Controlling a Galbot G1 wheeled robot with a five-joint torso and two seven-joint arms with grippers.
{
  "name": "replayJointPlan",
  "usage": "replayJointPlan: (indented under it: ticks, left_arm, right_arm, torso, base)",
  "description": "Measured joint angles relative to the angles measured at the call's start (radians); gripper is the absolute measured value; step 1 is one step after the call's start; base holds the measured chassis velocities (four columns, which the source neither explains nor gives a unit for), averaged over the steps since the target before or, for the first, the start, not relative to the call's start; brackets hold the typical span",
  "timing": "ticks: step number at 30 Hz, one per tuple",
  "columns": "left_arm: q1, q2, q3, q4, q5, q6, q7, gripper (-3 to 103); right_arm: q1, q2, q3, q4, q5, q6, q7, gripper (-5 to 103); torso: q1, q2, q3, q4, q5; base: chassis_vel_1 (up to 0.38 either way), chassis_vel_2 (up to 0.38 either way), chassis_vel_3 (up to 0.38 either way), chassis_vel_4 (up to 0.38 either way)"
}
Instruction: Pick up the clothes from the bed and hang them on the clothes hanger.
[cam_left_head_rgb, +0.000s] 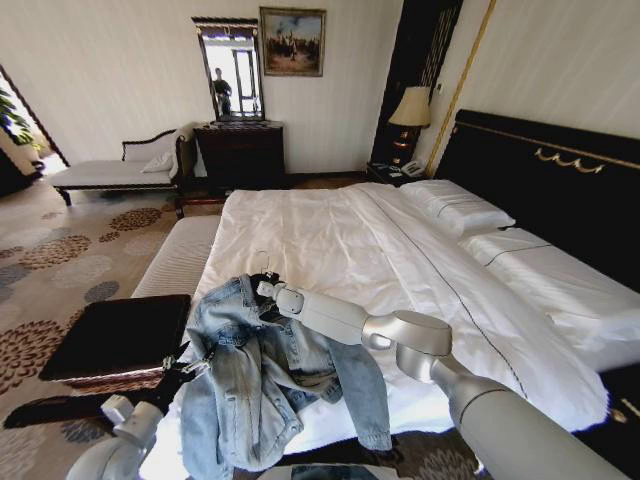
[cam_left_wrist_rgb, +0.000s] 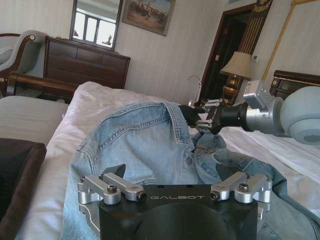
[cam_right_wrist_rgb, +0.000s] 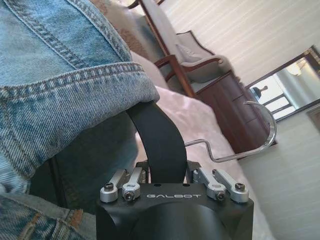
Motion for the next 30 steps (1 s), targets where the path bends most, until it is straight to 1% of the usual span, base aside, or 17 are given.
replayJointPlan:
  ticks: [2,3,5,6,8,9,13,14,17,18,19,22,24,26,28,30]
  left_arm:
    - [0.002,0.000,0.000,-0.002,0.001,0.000,-0.002,100]
    - [0.002,0.000,0.000,-0.002,0.001,0.000,-0.002,100]
    - [0.006,0.000,-0.006,-0.008,0.000,0.000,-0.003,100]
    - [0.006,0.000,-0.006,-0.008,0.000,0.000,-0.003,100]
    - [0.012,-0.001,-0.012,-0.010,-0.002,-0.001,-0.005,100]
    - [0.012,-0.001,-0.012,-0.010,-0.002,-0.001,-0.005,100]
    - [0.021,-0.005,-0.016,-0.015,0.001,-0.003,-0.006,100]
    - [0.021,-0.005,-0.016,-0.015,0.001,-0.003,-0.006,100]
    - [0.022,-0.009,-0.018,-0.021,0.004,-0.003,-0.007,100]
    - [0.022,-0.009,-0.018,-0.021,0.004,-0.003,-0.007,100]
    - [0.022,-0.011,-0.020,-0.024,0.005,-0.002,-0.010,100]
    - [0.025,-0.014,-0.024,-0.031,0.006,0.001,-0.012,100]
    - [0.026,-0.014,-0.025,-0.033,0.006,0.001,-0.013,100]
    - [0.029,-0.017,-0.028,-0.037,0.008,0.003,-0.014,100]
    - [0.032,-0.018,-0.029,-0.040,0.009,0.003,-0.014,100]
    - [0.034,-0.018,-0.030,-0.042,0.010,0.004,-0.014,100]
  right_arm:
    - [-0.006,-0.011,0.011,0.022,-0.035,-0.001,0.030,36]
    - [-0.006,-0.011,0.011,0.022,-0.035,-0.001,0.030,36]
    - [-0.021,-0.018,0.030,0.038,-0.084,-0.004,0.070,36]
    - [-0.021,-0.018,0.030,0.038,-0.084,-0.004,0.070,36]
    - [-0.038,-0.028,0.053,0.064,-0.130,-0.014,0.124,36]
    - [-0.038,-0.028,0.053,0.064,-0.130,-0.014,0.124,36]
    - [-0.048,-0.052,0.097,0.105,-0.220,-0.026,0.185,36]
    - [-0.048,-0.052,0.097,0.105,-0.220,-0.026,0.185,36]
    - [-0.046,-0.068,0.119,0.132,-0.274,-0.027,0.206,36]
    - [-0.046,-0.068,0.119,0.132,-0.274,-0.027,0.206,36]
    - [-0.040,-0.077,0.130,0.149,-0.304,-0.027,0.211,36]
    - [-0.034,-0.090,0.138,0.174,-0.354,-0.028,0.216,36]
    - [-0.034,-0.091,0.142,0.177,-0.372,-0.028,0.217,36]
    - [-0.034,-0.094,0.162,0.189,-0.442,-0.025,0.223,36]
    - [-0.035,-0.098,0.172,0.205,-0.482,-0.022,0.227,36]
    - [-0.035,-0.102,0.175,0.218,-0.491,-0.022,0.227,36]
  torso:
    - [0.000,0.000,0.000,0.0000,0.0000]
    - [0.000,0.000,0.000,0.0000,0.0000]
    - [0.000,0.000,0.000,0.0000,0.0001]
    - [0.000,0.000,0.000,0.0000,0.0001]
    - [0.000,0.000,0.000,0.0000,0.0001]
    - [0.000,0.000,0.000,0.0000,0.0001]
    - [0.000,0.000,0.000,0.0001,0.0001]
    - [0.000,0.000,0.000,0.0001,0.0001]
    - [0.000,0.000,0.000,-0.0002,0.0001]
    - [0.000,0.000,0.000,-0.0002,0.0001]
    - [0.000,0.000,0.000,-0.0001,0.0001]
    - [0.000,0.000,0.000,-0.0001,0.0001]
    - [0.000,0.000,0.000,0.0000,0.0001]
    - [0.000,0.000,0.000,0.0000,0.0001]
    - [0.000,0.000,0.000,0.0000,0.0002]
    - [0.000,0.000,0.000,0.0001,0.0001]
  base:
    - [0.000,0.000,0.000,0.000]
    - [0.000,0.000,0.000,0.000]
    - [0.000,0.000,0.000,0.000]
    - [0.000,0.000,0.000,0.000]
    - [0.000,0.000,0.000,0.000]
    - [0.000,0.000,0.000,0.000]
    - [0.000,0.000,0.000,0.000]
    - [0.000,0.000,0.000,0.000]
    - [0.000,0.000,0.000,0.000]
    - [0.000,0.000,0.000,0.000]
    - [0.000,0.000,0.000,0.000]
    - [0.000,0.000,0.000,0.000]
    - [0.000,0.000,0.000,0.000]
    - [0.000,0.000,0.000,0.000]
    - [0.000,0.000,0.000,0.000]
    - [0.000,0.000,0.000,0.000]
